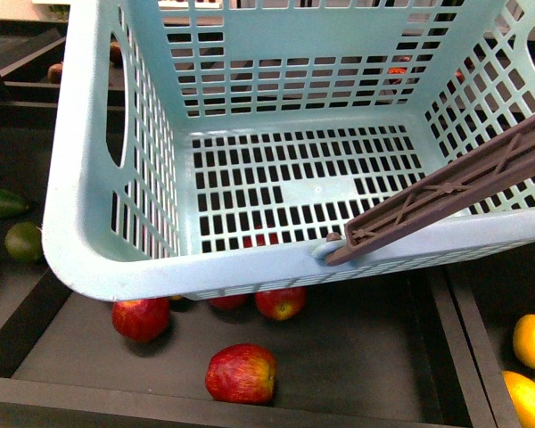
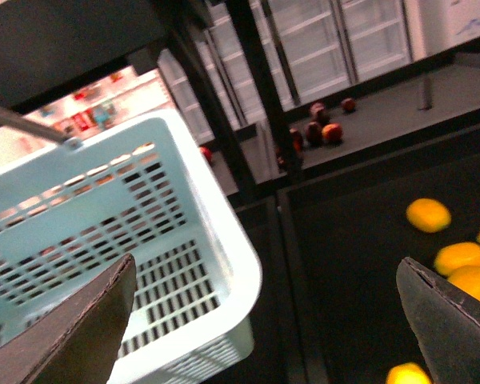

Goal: Pick lemon and mango into basket

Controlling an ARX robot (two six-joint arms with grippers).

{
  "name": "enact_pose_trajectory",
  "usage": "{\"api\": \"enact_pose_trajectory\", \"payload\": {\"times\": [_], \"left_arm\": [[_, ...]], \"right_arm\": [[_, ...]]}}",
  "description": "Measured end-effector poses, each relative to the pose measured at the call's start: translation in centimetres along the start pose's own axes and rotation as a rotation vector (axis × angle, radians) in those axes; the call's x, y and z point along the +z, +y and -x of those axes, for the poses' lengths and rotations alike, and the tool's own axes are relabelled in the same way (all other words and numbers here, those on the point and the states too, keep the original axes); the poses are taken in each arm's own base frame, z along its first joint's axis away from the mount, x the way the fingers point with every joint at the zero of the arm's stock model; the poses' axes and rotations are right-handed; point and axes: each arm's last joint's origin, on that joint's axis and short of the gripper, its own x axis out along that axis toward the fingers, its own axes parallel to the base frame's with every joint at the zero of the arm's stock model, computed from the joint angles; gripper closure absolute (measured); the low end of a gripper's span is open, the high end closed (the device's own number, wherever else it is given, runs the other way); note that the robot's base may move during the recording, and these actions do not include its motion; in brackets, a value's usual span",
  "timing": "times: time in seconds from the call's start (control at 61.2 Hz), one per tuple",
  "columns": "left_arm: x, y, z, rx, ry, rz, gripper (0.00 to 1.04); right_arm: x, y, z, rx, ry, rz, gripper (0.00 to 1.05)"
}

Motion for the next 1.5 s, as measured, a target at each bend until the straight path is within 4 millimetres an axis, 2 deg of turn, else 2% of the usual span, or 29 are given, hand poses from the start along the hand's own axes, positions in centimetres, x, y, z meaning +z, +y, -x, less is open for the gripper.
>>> {"api": "enact_pose_trajectory", "payload": {"times": [0.098, 0.163, 0.212, 0.245, 0.31, 0.376, 0.555, 0.735, 0.947, 1.241, 1.371, 1.502], "left_arm": [[0.0, 0.0, 0.0, 0.002, -0.002, -0.001, 1.0], [0.0, 0.0, 0.0, 0.003, -0.004, 0.0, 1.0], [0.0, 0.0, 0.0, 0.003, -0.004, 0.0, 1.0], [0.0, 0.0, 0.0, 0.003, -0.004, -0.001, 1.0], [0.0, 0.0, 0.0, 0.002, -0.001, 0.0, 1.0], [0.0, 0.0, 0.0, 0.001, -0.001, 0.0, 1.0], [0.0, 0.0, 0.0, 0.001, -0.002, 0.0, 1.0], [0.0, 0.0, 0.0, 0.002, -0.002, 0.0, 1.0], [0.0, 0.0, 0.0, 0.002, -0.001, 0.0, 1.0], [0.0, 0.0, 0.0, 0.001, -0.002, 0.0, 1.0], [0.0, 0.0, 0.0, 0.002, -0.001, 0.0, 1.0], [0.0, 0.0, 0.0, 0.003, -0.003, 0.0, 1.0]], "right_arm": [[1.0, -1.0, -2.2, -0.066, -0.048, 0.028, 0.09], [1.6, -2.1, -5.3, -0.117, -0.083, 0.089, 0.09], [1.5, -2.7, -7.1, -0.133, -0.08, 0.111, 0.09], [1.1, -3.6, -9.0, -0.153, -0.049, 0.131, 0.09], [-1.3, -6.2, -13.1, -0.227, 0.073, 0.184, 0.09], [-3.9, -8.5, -15.5, -0.271, 0.211, 0.17, 0.09], [-9.6, -13.2, -19.1, -0.372, 0.414, 0.166, 0.09], [-13.7, -16.5, -20.3, -0.393, 0.574, 0.133, 0.09], [-16.9, -18.5, -20.6, -0.423, 0.662, 0.103, 0.09], [-21.8, -18.0, -20.6, -0.399, 0.773, 0.1, 0.09], [-22.7, -18.0, -21.0, -0.408, 0.792, 0.106, 0.09], [-22.7, -18.2, -21.5, -0.433, 0.808, 0.111, 0.09]]}}
